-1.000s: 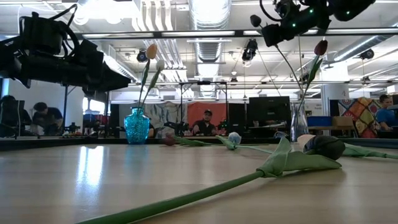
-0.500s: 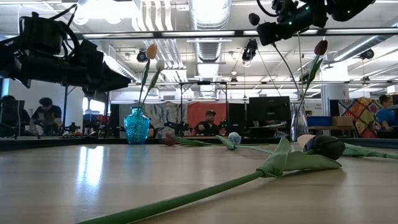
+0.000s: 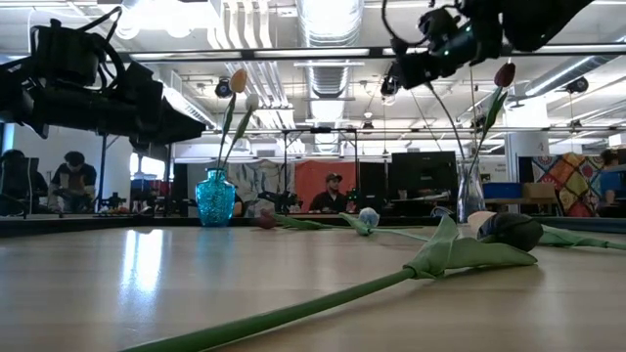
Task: Sort flowers into vase by color
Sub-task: Put the top black flower into the transparent vase
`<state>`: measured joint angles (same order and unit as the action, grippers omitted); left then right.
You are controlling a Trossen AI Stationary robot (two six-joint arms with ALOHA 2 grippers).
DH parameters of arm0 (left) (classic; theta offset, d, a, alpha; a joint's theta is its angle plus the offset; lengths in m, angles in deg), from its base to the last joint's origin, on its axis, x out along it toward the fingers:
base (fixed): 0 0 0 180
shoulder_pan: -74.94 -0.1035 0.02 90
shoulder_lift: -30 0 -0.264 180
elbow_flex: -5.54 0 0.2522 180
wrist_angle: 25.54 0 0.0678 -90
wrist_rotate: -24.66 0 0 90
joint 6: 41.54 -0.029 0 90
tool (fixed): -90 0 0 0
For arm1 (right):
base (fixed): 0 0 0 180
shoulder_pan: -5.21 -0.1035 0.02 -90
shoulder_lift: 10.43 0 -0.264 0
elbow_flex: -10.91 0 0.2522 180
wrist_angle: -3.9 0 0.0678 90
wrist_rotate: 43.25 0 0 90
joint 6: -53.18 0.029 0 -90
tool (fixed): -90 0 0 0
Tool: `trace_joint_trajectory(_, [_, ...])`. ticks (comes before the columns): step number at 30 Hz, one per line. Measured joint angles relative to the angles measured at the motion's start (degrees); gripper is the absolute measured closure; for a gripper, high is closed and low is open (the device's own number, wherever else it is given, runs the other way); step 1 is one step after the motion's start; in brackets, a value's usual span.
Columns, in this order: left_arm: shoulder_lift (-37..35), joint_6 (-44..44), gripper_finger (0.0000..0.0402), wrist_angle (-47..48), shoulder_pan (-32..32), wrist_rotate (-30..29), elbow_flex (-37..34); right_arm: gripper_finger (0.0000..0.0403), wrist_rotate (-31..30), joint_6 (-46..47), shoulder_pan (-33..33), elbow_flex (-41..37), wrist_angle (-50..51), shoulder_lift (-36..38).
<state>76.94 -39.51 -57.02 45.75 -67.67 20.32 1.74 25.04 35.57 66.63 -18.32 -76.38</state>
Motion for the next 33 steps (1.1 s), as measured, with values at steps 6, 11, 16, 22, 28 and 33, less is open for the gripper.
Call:
trace_joint_trajectory(6, [0.0,0.0,0.0240,0.4,0.0,0.0,0.0,0.0390,-1.6,-9.0,0.0,1.2,-9.8,-5.7])
trace_joint_trajectory(11, [0.0,0.0,0.0240,0.8,0.0,0.0,0.0,0.0390,-0.5,-10.1,1.5,1.8,-11.1,-5.7])
trace_joint_trajectory(16, [0.0,-0.4,0.0240,1.1,0.0,0.0,0.0,0.0390,6.5,-5.3,4.7,1.8,-7.9,-4.3])
trace_joint_trajectory(22, [0.0,-0.4,0.0240,1.3,0.0,0.0,0.0,0.0390,9.0,-4.0,7.2,1.8,-6.7,-4.3])
trace_joint_trajectory(28, [0.0,-0.7,0.0240,1.3,0.0,0.0,0.0,0.0390,9.0,-5.4,7.4,1.8,-6.7,-4.3])
trace_joint_trajectory(33, [0.0,-1.2,0.0240,1.2,0.0,0.0,0.0,0.0390,9.0,-5.4,7.9,1.8,-6.7,-4.2])
